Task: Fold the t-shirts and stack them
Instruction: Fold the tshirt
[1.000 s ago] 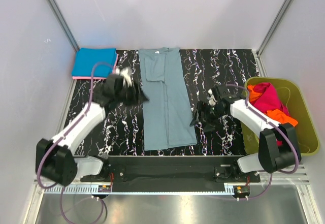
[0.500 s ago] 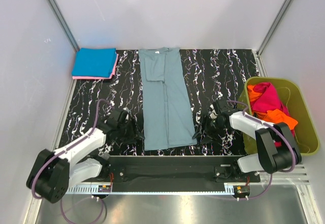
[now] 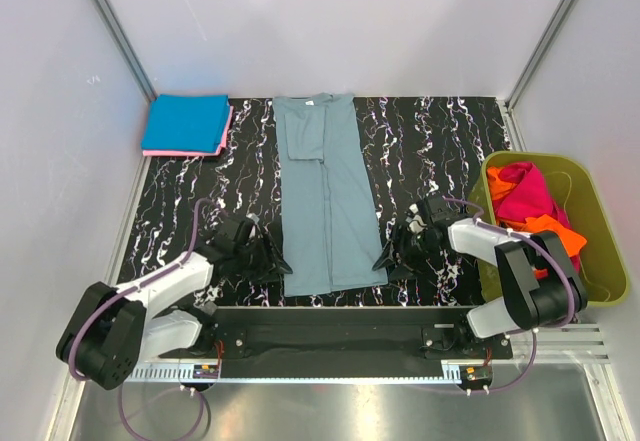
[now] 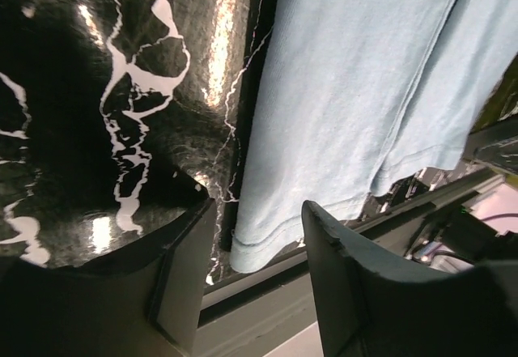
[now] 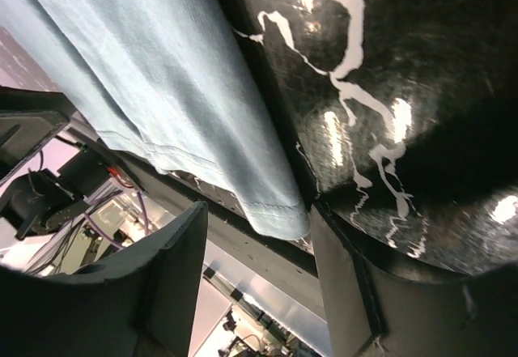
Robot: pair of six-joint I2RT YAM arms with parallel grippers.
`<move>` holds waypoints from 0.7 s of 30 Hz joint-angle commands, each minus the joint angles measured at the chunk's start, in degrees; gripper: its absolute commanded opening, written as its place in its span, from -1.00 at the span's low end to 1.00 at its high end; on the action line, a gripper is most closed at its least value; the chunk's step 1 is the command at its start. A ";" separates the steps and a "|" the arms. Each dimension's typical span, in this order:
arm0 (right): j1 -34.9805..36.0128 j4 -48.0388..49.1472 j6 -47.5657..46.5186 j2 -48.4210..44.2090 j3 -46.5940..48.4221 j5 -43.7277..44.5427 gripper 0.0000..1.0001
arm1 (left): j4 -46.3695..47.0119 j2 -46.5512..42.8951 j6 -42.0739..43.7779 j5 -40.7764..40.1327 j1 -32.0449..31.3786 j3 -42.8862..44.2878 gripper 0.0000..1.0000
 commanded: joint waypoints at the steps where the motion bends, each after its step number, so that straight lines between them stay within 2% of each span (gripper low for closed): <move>1: -0.23 2.35 -0.57 2.38 -0.76 0.53 0.22 | -0.27 1.14 -1.36 0.31 -0.33 -2.74 0.04; 4: -0.23 2.61 -0.48 3.09 -0.76 -0.52 0.12 | -0.19 1.23 -1.80 1.19 -0.51 -3.62 -0.02; 8: -0.23 2.62 -0.39 2.39 -1.63 -1.67 -0.12 | -0.27 0.62 -2.50 1.54 -0.77 -4.94 -0.13; 9: -0.23 2.70 -0.22 2.21 -1.81 -2.02 -0.25 | -0.19 0.53 -2.76 1.63 -0.77 -5.47 -0.18; 11: -0.23 3.14 0.04 1.51 -2.86 -3.60 -0.37 | -0.10 0.18 -2.77 1.89 -0.68 -5.82 -0.40; 12: -0.23 3.23 0.22 1.33 -3.30 -4.39 -0.49 | -0.10 -0.35 -2.68 2.15 -0.68 -5.91 -0.64; 13: -0.23 3.49 0.40 0.72 -3.74 -5.79 -0.66 | -0.18 -0.70 -2.68 2.24 -0.77 -6.00 -0.76; 14: -0.23 4.02 0.92 -0.15 -5.05 -6.58 -0.70 | -0.79 -2.01 -3.03 2.33 -0.77 -6.09 -0.99; 18: -0.23 5.08 1.98 -2.44 -8.49 -9.40 -0.80 | -2.90 -6.40 -4.78 2.42 -0.86 -7.58 -1.00; 19: -0.14 5.16 1.98 -3.49 -9.54 -10.54 -0.95 | -3.52 -7.55 -5.05 2.33 -0.86 -7.93 -1.00; 21: 0.04 4.99 2.68 -5.16 -10.51 -11.25 -1.00 | -5.19 -10.80 -5.93 2.50 -0.86 -8.98 -1.00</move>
